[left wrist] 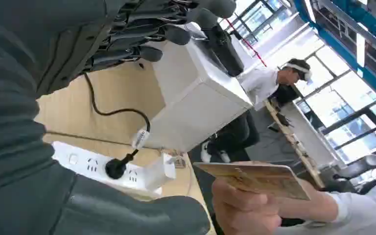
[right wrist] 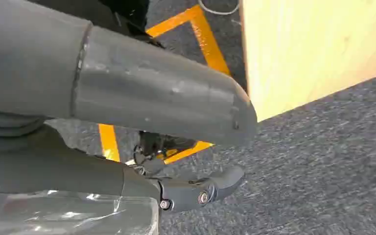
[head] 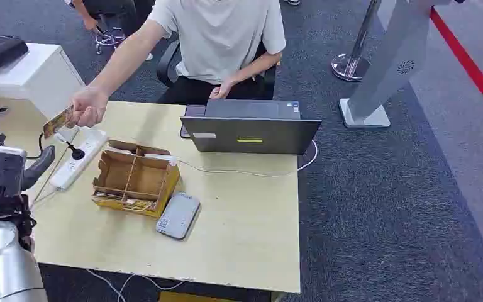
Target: Pass the card to the sensor for recognition and then transmit it.
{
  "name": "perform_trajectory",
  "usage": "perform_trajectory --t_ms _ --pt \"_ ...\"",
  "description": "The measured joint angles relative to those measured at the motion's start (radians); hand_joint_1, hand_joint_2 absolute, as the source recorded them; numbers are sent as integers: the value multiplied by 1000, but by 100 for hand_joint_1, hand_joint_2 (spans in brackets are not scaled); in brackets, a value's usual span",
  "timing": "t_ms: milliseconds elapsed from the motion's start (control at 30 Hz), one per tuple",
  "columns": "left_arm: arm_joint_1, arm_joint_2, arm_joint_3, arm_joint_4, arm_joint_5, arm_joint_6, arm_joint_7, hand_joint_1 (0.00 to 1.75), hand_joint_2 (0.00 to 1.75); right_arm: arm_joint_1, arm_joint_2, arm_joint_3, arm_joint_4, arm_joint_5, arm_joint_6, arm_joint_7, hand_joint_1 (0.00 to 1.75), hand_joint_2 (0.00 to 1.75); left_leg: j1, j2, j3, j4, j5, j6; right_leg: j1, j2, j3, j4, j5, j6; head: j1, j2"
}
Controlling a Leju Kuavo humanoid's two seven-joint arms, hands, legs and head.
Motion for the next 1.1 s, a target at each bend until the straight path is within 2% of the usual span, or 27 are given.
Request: perform_trajectory --t_ms 167,200,1100 --pt "-41 34 -73 20 -152 50 40 0 175 0 8 0 2 10 -2 14 0 0 0 0 0 0 0 0 0 0 0 0 0 0 0 0" --pt "-50 45 -89 25 -188 62 50 175 175 0 11 0 3 11 -3 15 0 0 0 0 0 0 0 0 0 0 0 0 0 0 0 0" --pt "-264 256 -460 162 -1043 362 254 175 175 -1 66 7 14 103 -15 87 0 0 0 1 0 0 2 -1 0 1 -1 1 1 -1 0 0"
